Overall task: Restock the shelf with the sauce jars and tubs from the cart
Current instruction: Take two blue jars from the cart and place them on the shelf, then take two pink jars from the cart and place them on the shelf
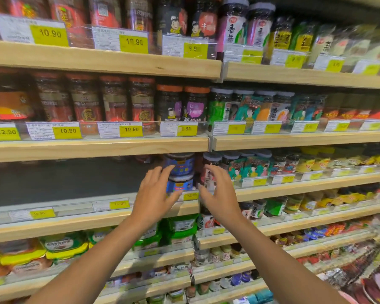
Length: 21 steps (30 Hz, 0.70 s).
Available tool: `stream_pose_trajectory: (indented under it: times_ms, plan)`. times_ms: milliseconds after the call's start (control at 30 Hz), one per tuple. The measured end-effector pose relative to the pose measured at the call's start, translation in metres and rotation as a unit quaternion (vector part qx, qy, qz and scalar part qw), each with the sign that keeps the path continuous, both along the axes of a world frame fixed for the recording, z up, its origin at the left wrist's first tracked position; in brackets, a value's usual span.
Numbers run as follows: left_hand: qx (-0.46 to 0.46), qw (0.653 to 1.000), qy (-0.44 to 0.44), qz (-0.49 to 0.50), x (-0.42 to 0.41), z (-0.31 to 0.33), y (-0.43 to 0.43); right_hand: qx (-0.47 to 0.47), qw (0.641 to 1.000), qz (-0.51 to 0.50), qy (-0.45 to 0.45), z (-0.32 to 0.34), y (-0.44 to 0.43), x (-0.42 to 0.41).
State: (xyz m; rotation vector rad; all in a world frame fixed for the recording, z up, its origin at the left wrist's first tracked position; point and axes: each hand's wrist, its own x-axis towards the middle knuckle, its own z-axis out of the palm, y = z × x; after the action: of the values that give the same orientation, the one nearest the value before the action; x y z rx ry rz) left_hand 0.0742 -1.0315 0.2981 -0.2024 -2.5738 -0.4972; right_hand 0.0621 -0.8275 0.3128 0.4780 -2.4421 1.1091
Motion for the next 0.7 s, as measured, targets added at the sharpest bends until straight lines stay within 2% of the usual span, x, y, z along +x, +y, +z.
stream_pose_trajectory:
  times_ms: [133,233,367,467,567,700]
  plan:
    - [-0.106,0.993,0.046,-0.039,0.022,-0.011,0.044,0.151,0.986,-0.04,0.058,-0.012,0.066,0.029]
    - [-0.13,0.986,0.027,-0.096,0.041,-0.02,0.094,0.2,0.975,-0.071,0.066,-0.025,0.124,0.058]
    - [-0.115,0.976,-0.026,-0.183,0.069,-0.039,0.168,0.208,0.973,-0.1,0.018,-0.046,0.209,0.102]
    - [-0.07,0.964,-0.077,-0.246,0.086,-0.058,0.223,0.204,0.97,-0.13,-0.019,-0.062,0.274,0.139]
    - [-0.044,0.942,-0.12,-0.31,0.096,-0.074,0.279,0.208,0.962,-0.167,-0.052,-0.081,0.33,0.176]
    - [-0.03,0.908,-0.169,-0.383,0.106,-0.093,0.353,0.158,0.96,-0.205,-0.105,-0.101,0.39,0.219]
